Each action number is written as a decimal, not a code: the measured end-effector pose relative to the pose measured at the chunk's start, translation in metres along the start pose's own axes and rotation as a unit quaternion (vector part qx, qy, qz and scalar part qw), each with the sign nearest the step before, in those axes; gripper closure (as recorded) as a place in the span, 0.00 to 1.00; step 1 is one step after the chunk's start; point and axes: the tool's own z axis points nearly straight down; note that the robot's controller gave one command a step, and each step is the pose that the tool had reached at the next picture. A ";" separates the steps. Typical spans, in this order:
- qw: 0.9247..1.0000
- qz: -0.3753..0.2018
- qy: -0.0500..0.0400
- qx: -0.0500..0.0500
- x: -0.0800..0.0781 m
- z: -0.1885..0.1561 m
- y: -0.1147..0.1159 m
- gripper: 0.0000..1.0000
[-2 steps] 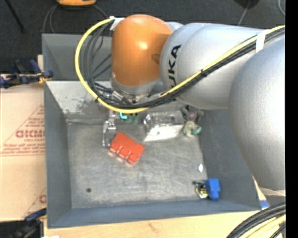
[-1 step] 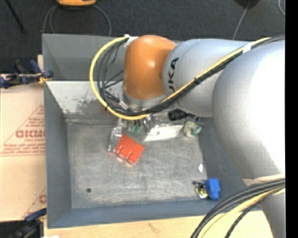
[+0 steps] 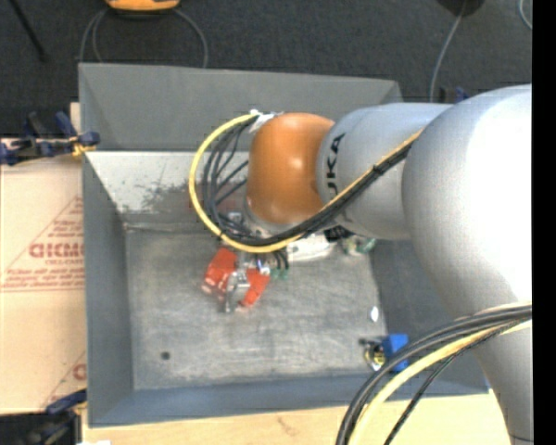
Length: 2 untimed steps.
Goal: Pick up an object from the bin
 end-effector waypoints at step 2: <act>0.999 -0.041 -0.007 -0.003 -0.009 0.000 -0.022 1.00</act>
Offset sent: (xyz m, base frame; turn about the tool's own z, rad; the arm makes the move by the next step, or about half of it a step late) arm 0.0037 -0.0233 -0.0081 -0.0868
